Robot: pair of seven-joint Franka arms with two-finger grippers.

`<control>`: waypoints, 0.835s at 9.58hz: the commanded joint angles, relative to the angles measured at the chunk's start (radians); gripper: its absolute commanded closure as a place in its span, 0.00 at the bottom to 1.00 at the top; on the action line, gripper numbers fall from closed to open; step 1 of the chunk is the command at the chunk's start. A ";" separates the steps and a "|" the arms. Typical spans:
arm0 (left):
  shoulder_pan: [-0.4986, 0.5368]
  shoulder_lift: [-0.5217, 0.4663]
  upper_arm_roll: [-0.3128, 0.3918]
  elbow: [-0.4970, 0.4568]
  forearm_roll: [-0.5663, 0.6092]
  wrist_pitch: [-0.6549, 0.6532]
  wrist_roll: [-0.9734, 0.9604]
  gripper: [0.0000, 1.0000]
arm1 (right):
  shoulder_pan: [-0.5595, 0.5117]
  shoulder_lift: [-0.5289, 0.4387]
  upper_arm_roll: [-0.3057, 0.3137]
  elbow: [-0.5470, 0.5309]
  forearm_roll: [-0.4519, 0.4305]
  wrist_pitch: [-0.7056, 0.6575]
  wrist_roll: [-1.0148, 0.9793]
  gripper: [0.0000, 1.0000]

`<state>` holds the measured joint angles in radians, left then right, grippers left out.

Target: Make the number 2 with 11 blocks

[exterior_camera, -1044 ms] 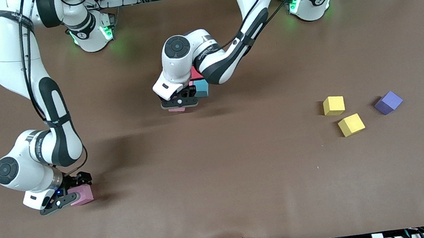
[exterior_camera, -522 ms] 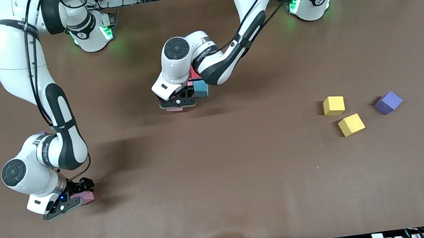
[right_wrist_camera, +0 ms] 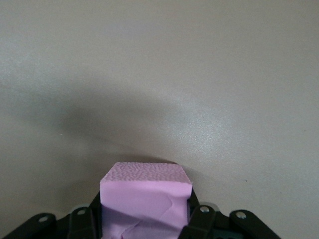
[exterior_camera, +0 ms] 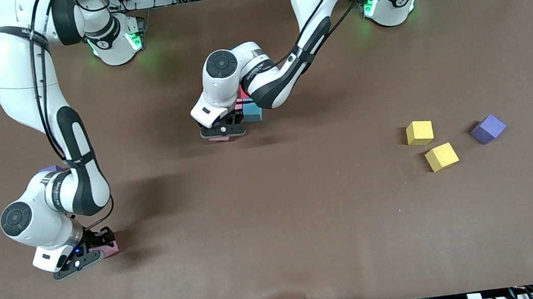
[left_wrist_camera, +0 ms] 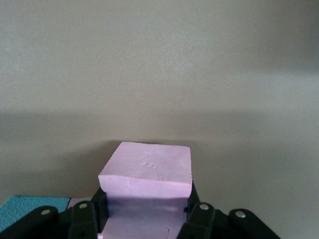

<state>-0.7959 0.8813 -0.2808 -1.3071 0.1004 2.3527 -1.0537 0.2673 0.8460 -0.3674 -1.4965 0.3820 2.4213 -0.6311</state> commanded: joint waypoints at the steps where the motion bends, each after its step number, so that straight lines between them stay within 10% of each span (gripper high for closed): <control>1: -0.019 0.024 0.020 0.032 -0.031 0.002 0.052 1.00 | -0.030 0.015 0.024 0.042 -0.008 -0.016 -0.007 0.71; 8: -0.037 0.036 0.026 0.029 -0.044 0.002 0.077 1.00 | -0.008 -0.004 0.019 0.101 0.047 -0.163 0.025 0.78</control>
<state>-0.8146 0.9004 -0.2715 -1.3069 0.0876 2.3527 -1.0056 0.2668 0.8456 -0.3596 -1.4115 0.4028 2.2828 -0.6179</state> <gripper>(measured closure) 0.396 0.436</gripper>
